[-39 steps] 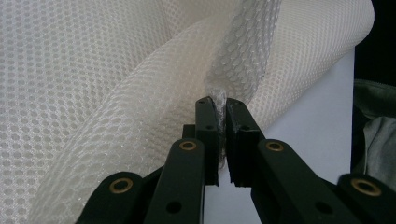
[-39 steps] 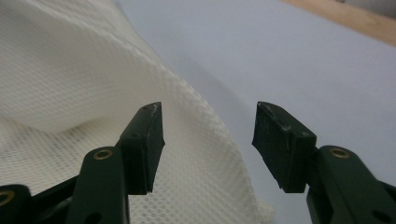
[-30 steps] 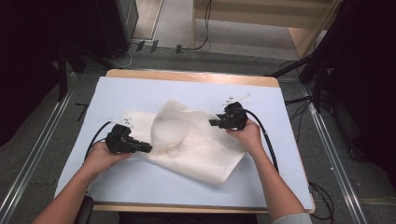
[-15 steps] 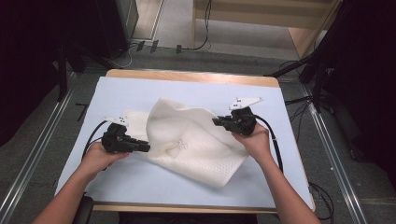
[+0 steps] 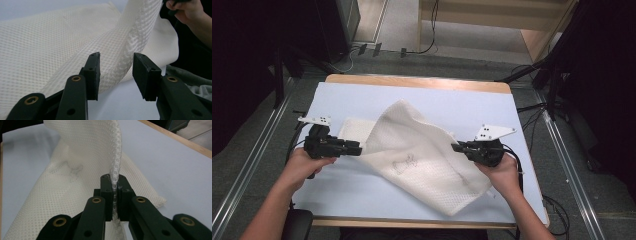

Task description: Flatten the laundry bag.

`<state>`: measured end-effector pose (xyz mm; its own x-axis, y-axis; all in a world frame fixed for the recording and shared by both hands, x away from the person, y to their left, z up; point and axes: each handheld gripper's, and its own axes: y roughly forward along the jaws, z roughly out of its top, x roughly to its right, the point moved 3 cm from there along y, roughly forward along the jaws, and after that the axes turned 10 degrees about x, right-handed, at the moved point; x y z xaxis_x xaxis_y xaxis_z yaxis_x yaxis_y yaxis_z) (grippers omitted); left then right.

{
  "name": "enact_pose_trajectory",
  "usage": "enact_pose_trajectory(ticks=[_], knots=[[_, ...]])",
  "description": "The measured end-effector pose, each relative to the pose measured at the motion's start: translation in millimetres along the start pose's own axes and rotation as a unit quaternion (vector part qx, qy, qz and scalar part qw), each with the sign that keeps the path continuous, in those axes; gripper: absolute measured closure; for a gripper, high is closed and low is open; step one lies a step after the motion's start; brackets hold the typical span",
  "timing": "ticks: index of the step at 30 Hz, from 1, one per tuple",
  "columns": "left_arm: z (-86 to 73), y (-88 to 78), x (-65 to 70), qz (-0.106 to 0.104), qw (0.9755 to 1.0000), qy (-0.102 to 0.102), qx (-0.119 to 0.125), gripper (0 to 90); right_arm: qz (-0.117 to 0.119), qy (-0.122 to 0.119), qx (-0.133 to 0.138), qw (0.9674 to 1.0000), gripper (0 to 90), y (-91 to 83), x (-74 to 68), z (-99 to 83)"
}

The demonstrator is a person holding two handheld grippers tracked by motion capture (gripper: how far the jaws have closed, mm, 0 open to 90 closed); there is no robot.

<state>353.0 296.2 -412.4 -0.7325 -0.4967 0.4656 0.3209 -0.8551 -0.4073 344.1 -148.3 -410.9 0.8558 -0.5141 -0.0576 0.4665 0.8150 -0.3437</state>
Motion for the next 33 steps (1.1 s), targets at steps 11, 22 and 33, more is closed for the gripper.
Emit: enact_pose_trajectory(ticks=[11,22,33], knots=[[30.5,-8.5,-5.6,0.024,0.9992,-0.015,0.028,61.6,0.006,-0.015,0.004,0.9999,87.1,-16.8,-18.8,-5.2],[42.4,33.2,0.1,0.041,0.9989,-0.019,-0.013,90.0,0.026,-0.002,-0.002,0.9997,86.6,-23.1,-32.2,-11.6],[32.2,61.4,22.9,-0.022,0.9987,0.001,-0.045,90.0,0.019,0.014,-0.003,0.9997,78.0,-26.7,-27.1,-14.2]])
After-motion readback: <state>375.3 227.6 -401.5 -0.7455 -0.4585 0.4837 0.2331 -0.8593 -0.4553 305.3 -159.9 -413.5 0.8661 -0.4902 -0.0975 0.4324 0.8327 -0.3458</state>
